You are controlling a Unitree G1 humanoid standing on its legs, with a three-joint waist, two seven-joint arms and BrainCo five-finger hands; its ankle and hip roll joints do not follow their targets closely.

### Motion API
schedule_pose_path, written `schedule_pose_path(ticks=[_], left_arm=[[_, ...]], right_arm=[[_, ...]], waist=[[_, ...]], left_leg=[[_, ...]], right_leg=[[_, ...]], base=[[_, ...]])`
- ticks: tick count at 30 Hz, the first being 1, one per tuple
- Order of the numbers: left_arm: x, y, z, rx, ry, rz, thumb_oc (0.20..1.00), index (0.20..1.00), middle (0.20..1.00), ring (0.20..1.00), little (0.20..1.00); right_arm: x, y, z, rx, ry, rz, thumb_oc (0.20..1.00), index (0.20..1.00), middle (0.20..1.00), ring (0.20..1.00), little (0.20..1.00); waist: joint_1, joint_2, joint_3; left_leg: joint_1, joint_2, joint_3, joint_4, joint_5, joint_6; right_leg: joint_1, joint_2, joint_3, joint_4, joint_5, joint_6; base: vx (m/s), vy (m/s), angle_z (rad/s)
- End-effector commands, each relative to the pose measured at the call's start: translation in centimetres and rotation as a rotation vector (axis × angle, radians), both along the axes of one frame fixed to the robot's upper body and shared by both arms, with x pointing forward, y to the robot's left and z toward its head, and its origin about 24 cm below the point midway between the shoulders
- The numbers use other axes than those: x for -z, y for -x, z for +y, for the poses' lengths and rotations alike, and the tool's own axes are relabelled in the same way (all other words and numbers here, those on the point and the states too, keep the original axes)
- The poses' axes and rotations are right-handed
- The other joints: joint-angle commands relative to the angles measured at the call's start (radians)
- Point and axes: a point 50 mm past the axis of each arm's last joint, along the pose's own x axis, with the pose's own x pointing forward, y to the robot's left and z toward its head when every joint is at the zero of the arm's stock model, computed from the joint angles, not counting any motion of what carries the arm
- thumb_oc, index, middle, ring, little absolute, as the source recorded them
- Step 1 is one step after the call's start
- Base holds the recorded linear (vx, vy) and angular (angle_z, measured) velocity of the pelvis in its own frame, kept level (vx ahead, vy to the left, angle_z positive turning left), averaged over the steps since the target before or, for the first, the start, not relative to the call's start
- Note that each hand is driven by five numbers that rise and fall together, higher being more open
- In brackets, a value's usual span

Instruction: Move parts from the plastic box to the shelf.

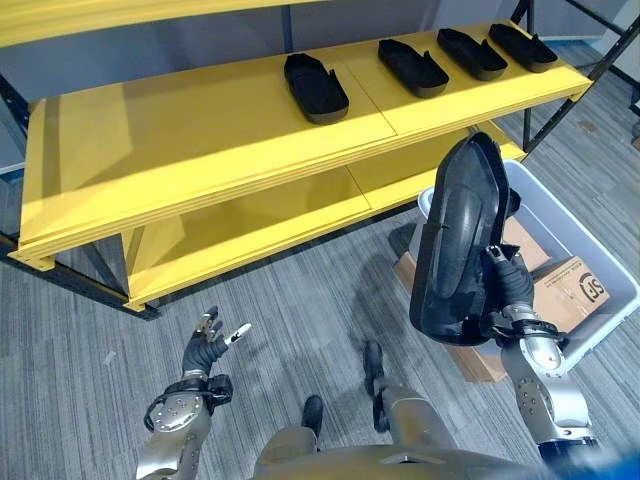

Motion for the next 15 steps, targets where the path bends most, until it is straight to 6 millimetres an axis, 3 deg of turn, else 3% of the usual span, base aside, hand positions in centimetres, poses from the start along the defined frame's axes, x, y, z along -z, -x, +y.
schedule_pose_path(ticks=[1, 5, 8, 12, 15], left_arm=[[-3.1, -1.3, 0.1, 0.054, -0.058, -0.165, 1.0, 1.0, 1.0, 1.0, 1.0], [-2.9, -1.2, -0.1, 0.047, -0.039, -0.164, 1.0, 1.0, 1.0, 1.0, 1.0], [-2.8, -1.7, -0.5, 0.049, -0.025, -0.163, 1.0, 1.0, 1.0, 1.0, 1.0], [-2.7, -1.7, -0.7, 0.054, -0.016, -0.159, 1.0, 1.0, 1.0, 1.0, 1.0], [-2.5, -1.3, -0.9, 0.033, 0.006, -0.159, 1.0, 1.0, 1.0, 1.0, 1.0]], right_arm=[[-4.4, -1.0, -1.6, 0.0, 0.044, -0.219, 0.2, 0.2, 0.2, 0.2, 0.2], [-4.6, -0.8, -2.6, 0.024, 0.065, -0.215, 0.2, 0.2, 0.2, 0.2, 0.2], [-4.3, -0.4, -3.5, 0.068, 0.063, -0.199, 0.2, 0.2, 0.2, 0.2, 0.2], [-4.3, -0.2, -3.9, 0.086, 0.066, -0.195, 0.2, 0.2, 0.2, 0.2, 0.2], [-4.1, -0.3, -3.6, 0.067, 0.055, -0.193, 0.2, 0.2, 0.2, 0.2, 0.2]], waist=[[-0.006, -0.007, -0.025], [-0.01, 0.012, -0.048], [-0.016, 0.027, -0.054], [-0.018, 0.031, -0.056], [0.007, 0.021, -0.034]], left_leg=[[0.032, -0.003, 0.031, -0.043, -0.019, -0.042], [0.044, 0.033, 0.023, -0.024, -0.038, -0.065], [0.059, 0.075, -0.014, 0.008, -0.045, -0.101], [0.06, 0.085, -0.018, 0.027, -0.034, -0.112], [-0.017, 0.049, 0.001, 0.231, 0.017, -0.14]], right_leg=[[0.136, 0.011, -0.021, 0.013, 0.052, -0.006], [0.159, 0.02, -0.085, 0.049, 0.007, -0.032], [0.187, 0.021, -0.164, 0.137, -0.082, -0.064], [0.21, 0.022, -0.19, 0.143, -0.104, -0.074], [0.269, 0.02, -0.198, 0.123, -0.122, -0.099]], base=[[0.26, -0.151, 0.55], [0.26, -0.178, 0.51], [0.28, -0.201, 0.68], [0.15, -0.095, 0.57], [0.12, -0.075, 0.4]])
